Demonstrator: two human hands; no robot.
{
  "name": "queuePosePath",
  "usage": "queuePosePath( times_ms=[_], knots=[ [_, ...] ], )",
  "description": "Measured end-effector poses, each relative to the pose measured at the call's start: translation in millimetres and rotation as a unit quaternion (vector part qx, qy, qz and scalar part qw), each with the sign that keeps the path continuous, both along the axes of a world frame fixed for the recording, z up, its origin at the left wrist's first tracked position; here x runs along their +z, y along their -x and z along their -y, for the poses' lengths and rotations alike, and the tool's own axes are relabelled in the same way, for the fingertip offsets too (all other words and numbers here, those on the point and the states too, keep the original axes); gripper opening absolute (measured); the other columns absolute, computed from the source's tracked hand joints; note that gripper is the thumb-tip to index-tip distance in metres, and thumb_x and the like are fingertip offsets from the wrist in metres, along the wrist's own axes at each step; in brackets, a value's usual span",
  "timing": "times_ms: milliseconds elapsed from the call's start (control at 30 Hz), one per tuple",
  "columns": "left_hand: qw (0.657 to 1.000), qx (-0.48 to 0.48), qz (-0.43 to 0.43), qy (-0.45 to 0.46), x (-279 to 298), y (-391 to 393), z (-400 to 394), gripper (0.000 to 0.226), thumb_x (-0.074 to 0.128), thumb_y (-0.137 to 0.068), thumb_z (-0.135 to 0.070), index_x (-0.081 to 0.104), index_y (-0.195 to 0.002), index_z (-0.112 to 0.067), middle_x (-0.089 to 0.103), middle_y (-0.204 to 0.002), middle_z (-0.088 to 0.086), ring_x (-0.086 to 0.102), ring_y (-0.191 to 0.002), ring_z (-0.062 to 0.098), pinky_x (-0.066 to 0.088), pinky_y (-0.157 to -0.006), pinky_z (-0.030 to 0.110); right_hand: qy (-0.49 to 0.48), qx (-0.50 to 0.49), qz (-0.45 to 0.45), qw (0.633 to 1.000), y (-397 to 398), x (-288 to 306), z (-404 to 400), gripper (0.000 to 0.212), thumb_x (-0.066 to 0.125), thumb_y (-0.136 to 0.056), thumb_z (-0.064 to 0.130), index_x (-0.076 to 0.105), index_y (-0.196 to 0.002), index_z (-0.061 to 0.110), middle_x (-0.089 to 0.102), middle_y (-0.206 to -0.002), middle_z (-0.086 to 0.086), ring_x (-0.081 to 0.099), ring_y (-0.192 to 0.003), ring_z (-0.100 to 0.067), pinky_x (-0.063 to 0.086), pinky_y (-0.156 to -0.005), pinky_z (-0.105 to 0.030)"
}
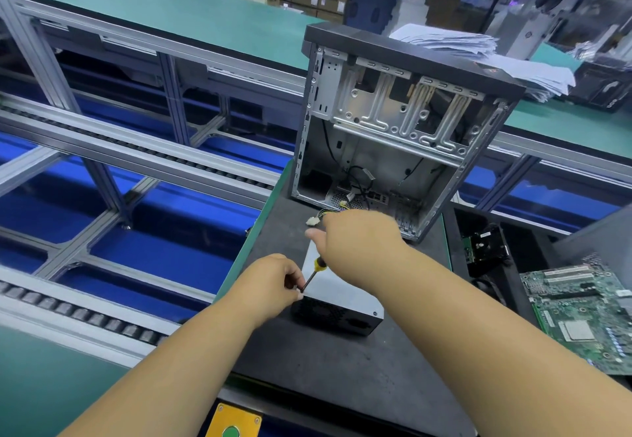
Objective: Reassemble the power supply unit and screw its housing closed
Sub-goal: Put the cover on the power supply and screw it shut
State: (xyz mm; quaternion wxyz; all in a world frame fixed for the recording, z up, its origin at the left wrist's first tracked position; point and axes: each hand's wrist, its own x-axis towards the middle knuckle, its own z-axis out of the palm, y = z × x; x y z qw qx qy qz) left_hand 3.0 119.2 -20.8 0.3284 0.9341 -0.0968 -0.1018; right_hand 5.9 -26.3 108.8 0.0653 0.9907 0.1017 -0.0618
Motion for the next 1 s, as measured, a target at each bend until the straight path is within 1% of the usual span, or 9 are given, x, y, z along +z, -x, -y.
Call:
queuePosePath(
  times_ms=[67, 133, 233, 400, 533, 600, 800, 900, 1000],
  knots=[
    [1.000, -0.002, 0.000, -0.002, 1, 0, 1, 0.020, 0.079, -0.079, -0.026, 0.063, -0.071, -0.036, 0.057, -0.088, -0.014, 0.058, -0.076, 0.005, 0.043, -0.067, 0.016, -0.098, 0.048, -0.046, 0.993, 5, 4, 5, 0.019, 0.042, -0.098, 0.037, 0.039, -0.092, 0.019, 0.049, -0.085, 0.002, 0.044, -0.069, -0.018, 0.031, -0.055, -0.031],
    [1.000, 0.000, -0.002, -0.001, 1, -1, 1, 0.021, 0.078, -0.079, -0.026, 0.063, -0.070, -0.036, 0.057, -0.088, -0.014, 0.059, -0.075, 0.006, 0.043, -0.066, 0.015, -0.121, 0.085, -0.070, 0.986, 6, 10, 8, 0.013, 0.051, -0.094, 0.026, 0.040, -0.090, 0.020, 0.050, -0.090, 0.001, 0.044, -0.072, -0.019, 0.026, -0.052, -0.030],
    [1.000, 0.000, -0.001, -0.003, 1, -1, 0, 0.020, 0.078, -0.079, -0.026, 0.063, -0.070, -0.037, 0.056, -0.088, -0.014, 0.058, -0.075, 0.005, 0.042, -0.065, 0.016, -0.060, 0.073, -0.036, 0.995, 1, 10, 5, 0.027, 0.053, -0.097, 0.039, 0.043, -0.087, 0.017, 0.047, -0.077, 0.001, 0.046, -0.070, -0.021, 0.027, -0.050, -0.030],
    [1.000, 0.000, -0.002, -0.002, 0, 0, 1, 0.015, 0.079, -0.079, -0.026, 0.067, -0.075, -0.035, 0.057, -0.087, -0.014, 0.059, -0.075, 0.004, 0.047, -0.068, 0.018, 0.067, -0.015, 0.036, 0.997, 0, -3, -3, 0.057, 0.026, -0.103, 0.052, 0.049, -0.067, 0.015, 0.050, -0.064, 0.000, 0.049, -0.056, -0.022, 0.035, -0.050, -0.024],
    [1.000, -0.002, 0.001, 0.002, -2, 0, 0, 0.021, 0.078, -0.079, -0.025, 0.063, -0.070, -0.037, 0.058, -0.086, -0.014, 0.058, -0.075, 0.003, 0.046, -0.068, 0.018, -0.096, 0.041, -0.020, 0.994, 9, 1, 2, 0.019, 0.041, -0.096, 0.035, 0.043, -0.092, 0.017, 0.052, -0.085, 0.000, 0.050, -0.074, -0.026, 0.031, -0.053, -0.031],
    [1.000, 0.000, -0.001, 0.006, -2, 0, -1, 0.024, 0.078, -0.078, -0.025, 0.061, -0.067, -0.037, 0.058, -0.084, -0.015, 0.058, -0.074, 0.003, 0.045, -0.066, 0.017, -0.125, 0.072, -0.049, 0.988, 8, 9, 3, 0.018, 0.051, -0.094, 0.030, 0.038, -0.092, 0.018, 0.054, -0.091, 0.000, 0.047, -0.075, -0.025, 0.028, -0.051, -0.031],
    [1.000, 0.005, -0.001, 0.002, -3, 0, -1, 0.018, 0.078, -0.079, -0.026, 0.065, -0.072, -0.036, 0.058, -0.086, -0.015, 0.059, -0.074, 0.003, 0.047, -0.066, 0.017, 0.068, 0.015, 0.037, 0.997, -1, -1, -5, 0.048, 0.030, -0.103, 0.052, 0.052, -0.080, 0.017, 0.045, -0.065, 0.002, 0.043, -0.055, -0.019, 0.029, -0.048, -0.025],
    [1.000, -0.001, 0.004, 0.001, -3, -1, -1, 0.017, 0.078, -0.078, -0.026, 0.065, -0.073, -0.035, 0.058, -0.085, -0.015, 0.058, -0.074, 0.002, 0.045, -0.066, 0.016, -0.026, 0.013, 0.039, 0.999, 2, -6, -3, 0.034, 0.032, -0.100, 0.044, 0.044, -0.084, 0.016, 0.045, -0.070, 0.001, 0.048, -0.063, -0.024, 0.039, -0.055, -0.031],
    [1.000, -0.002, 0.003, 0.001, -4, -1, -1, 0.020, 0.078, -0.078, -0.026, 0.062, -0.070, -0.036, 0.057, -0.086, -0.015, 0.058, -0.074, 0.003, 0.045, -0.066, 0.017, -0.127, 0.071, -0.043, 0.988, 5, 3, 1, 0.012, 0.046, -0.094, 0.027, 0.041, -0.096, 0.016, 0.052, -0.087, -0.001, 0.046, -0.072, -0.024, 0.031, -0.055, -0.034]
  ],
)
